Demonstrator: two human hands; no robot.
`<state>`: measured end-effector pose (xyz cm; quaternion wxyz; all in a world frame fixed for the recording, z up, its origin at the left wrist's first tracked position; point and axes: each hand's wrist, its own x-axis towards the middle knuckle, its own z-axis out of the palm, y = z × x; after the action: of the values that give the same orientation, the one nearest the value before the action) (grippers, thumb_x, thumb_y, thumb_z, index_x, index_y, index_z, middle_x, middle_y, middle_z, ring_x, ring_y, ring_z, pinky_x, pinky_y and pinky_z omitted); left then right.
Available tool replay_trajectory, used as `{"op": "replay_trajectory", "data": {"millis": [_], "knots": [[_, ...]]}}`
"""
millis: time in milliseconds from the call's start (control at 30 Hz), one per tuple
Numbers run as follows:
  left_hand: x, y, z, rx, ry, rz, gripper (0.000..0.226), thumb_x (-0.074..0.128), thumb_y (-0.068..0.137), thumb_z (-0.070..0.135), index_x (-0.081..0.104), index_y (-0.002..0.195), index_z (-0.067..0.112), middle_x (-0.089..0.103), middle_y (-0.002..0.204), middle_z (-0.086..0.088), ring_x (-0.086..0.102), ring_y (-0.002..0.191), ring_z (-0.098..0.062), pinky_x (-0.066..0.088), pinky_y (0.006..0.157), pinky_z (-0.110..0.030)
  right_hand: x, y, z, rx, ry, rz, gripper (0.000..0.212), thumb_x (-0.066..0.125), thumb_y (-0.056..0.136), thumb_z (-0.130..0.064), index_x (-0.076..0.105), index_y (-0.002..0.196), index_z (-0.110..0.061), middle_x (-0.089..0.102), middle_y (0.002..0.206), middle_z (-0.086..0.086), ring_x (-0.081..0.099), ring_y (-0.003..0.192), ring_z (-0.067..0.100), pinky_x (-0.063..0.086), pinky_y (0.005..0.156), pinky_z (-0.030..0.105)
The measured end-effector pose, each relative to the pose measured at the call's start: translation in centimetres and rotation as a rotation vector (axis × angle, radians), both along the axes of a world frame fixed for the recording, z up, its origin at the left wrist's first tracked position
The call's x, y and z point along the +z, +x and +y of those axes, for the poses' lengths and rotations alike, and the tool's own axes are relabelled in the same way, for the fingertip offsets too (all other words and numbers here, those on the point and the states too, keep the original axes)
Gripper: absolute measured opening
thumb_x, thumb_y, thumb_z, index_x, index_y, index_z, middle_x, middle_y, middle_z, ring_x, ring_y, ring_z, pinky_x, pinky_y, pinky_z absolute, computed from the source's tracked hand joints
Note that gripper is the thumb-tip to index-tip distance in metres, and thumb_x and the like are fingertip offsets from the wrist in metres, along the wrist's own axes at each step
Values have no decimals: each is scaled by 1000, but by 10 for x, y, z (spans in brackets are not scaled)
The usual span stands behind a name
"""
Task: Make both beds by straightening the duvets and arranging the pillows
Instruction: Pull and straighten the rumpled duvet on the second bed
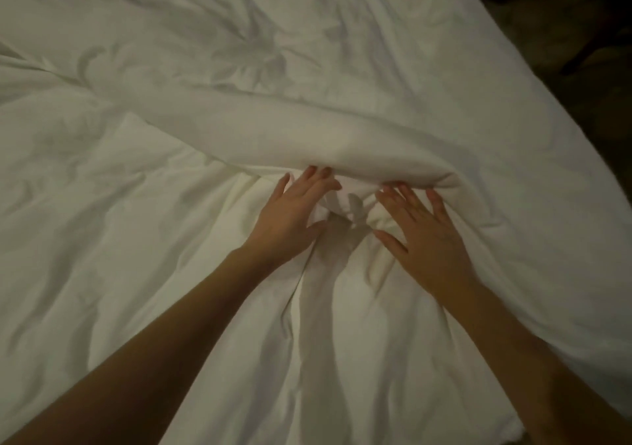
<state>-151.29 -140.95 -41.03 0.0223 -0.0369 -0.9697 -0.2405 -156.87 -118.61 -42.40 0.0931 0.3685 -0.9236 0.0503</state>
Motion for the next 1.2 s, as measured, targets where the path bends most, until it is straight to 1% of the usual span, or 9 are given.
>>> {"op": "replay_trajectory", "data": {"millis": [167,400,533,667,767,900,967,1033,1200], "knots": [[-17,-41,-12,-95,-105,-31,48,76,76,18,57,120,19,21,157,1,16,146,-16,5,116,-38,-16,-35,-3,-10,18,-29,64,33,88,-60,57,130,-17,46,144,9,37,135,21,14,112,43],[-32,-62,-5,-17,-134,358,18,57,83,26,71,76,17,68,116,-4,52,114,-15,39,88,-34,-39,-60,-7,31,-130,8,39,45,86,-44,68,103,-16,53,139,8,36,132,18,9,114,39],[-35,-50,5,68,-125,309,24,51,91,27,71,86,15,72,106,1,66,101,-16,47,91,-35,-44,-58,-10,65,-177,13,29,42,91,-31,65,85,-16,55,136,6,36,132,18,9,114,41],[-13,-43,7,129,-96,240,26,48,88,29,67,81,13,69,74,-1,65,64,-24,45,50,-27,-32,-41,-16,71,-311,44,24,44,90,-19,67,88,-11,70,110,7,50,116,16,21,110,39],[22,-46,4,145,-91,170,28,43,88,27,65,87,11,70,76,-7,64,65,-29,43,54,-29,3,-23,-26,-55,-573,37,8,59,82,-5,66,78,-6,60,62,15,50,86,23,37,83,33],[85,-26,-4,128,56,-34,8,51,95,22,59,93,19,65,88,0,58,85,-26,39,71,-33,45,-4,-33,-192,-742,-292,9,51,88,-19,52,93,-27,63,72,-1,58,67,16,33,58,21],[116,-14,-14,80,94,-157,8,54,94,23,55,86,25,56,75,12,55,76,-15,37,68,-28,64,12,-34,-178,-748,-335,17,47,88,-21,45,101,-33,60,94,-22,51,71,3,31,59,14],[129,-13,-21,25,140,-351,6,57,93,23,58,87,25,53,75,18,52,71,-4,37,64,-19,75,20,-35,-188,-689,-415,14,51,93,-22,48,99,-34,59,78,-31,48,70,1,31,60,16],[63,-18,-16,182,-67,-276,12,66,86,24,64,95,17,63,99,-2,59,95,-25,40,77,-31,39,14,-36,-289,-364,-559,16,53,95,-27,65,101,-19,66,97,5,62,90,27,39,73,31]]}}
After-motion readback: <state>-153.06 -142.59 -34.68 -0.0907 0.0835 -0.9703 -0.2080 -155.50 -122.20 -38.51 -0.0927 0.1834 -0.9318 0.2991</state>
